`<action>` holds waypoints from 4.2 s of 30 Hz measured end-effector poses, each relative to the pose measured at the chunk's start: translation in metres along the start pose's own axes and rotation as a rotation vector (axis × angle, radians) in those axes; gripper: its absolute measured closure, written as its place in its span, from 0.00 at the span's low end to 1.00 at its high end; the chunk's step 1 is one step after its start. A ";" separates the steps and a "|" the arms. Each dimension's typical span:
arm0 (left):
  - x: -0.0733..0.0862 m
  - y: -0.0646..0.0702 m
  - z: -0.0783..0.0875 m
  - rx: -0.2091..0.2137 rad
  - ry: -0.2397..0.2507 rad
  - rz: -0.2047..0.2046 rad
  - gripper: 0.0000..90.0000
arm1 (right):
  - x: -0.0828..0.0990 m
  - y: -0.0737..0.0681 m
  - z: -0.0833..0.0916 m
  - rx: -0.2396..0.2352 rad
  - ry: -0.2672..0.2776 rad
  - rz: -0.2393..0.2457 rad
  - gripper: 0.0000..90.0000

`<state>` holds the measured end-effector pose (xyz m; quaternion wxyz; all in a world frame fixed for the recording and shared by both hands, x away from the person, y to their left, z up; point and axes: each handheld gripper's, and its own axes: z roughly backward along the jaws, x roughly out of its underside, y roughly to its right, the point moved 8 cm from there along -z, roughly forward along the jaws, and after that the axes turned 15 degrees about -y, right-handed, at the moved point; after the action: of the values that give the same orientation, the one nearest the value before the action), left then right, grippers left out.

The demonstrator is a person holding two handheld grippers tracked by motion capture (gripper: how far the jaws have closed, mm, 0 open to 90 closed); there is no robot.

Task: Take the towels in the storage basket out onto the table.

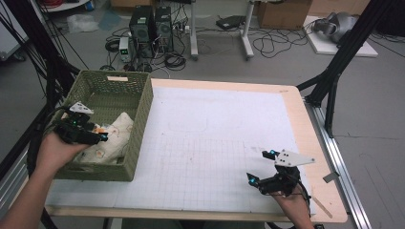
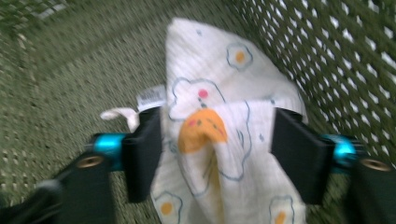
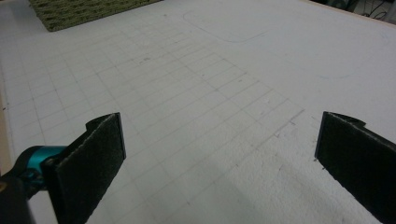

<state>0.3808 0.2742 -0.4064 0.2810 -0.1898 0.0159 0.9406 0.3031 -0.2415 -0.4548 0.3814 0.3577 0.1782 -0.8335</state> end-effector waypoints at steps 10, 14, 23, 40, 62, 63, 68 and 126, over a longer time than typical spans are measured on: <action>0.007 0.003 -0.004 0.019 -0.058 -0.038 0.91 | 0.000 0.000 0.000 0.001 -0.001 -0.001 0.01; 0.005 0.001 0.000 0.021 -0.029 -0.021 0.92 | -0.001 -0.001 -0.001 -0.003 0.000 -0.003 0.01; 0.003 -0.002 0.018 0.105 0.086 0.048 0.92 | -0.001 0.000 0.000 0.003 0.003 0.000 0.01; 0.004 -0.010 0.044 0.194 0.273 0.142 0.92 | -0.001 0.000 -0.001 0.006 0.003 0.001 0.01; -0.003 -0.011 0.072 0.281 0.472 0.215 0.92 | -0.001 0.001 0.001 0.008 0.008 0.000 0.01; -0.003 -0.011 0.074 0.285 0.481 0.218 0.92 | -0.001 0.001 0.001 0.008 0.009 -0.001 0.01; -0.004 -0.010 0.083 0.297 0.518 0.224 0.92 | -0.001 0.001 0.001 0.008 0.008 0.001 0.01; -0.057 0.053 0.153 0.399 0.683 0.055 0.92 | -0.002 0.000 -0.001 0.007 0.003 0.005 0.01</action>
<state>0.3430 0.2207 -0.2481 0.2655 -0.4328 0.2962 0.8090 0.3045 -0.2405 -0.4543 0.3819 0.3607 0.1750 -0.8327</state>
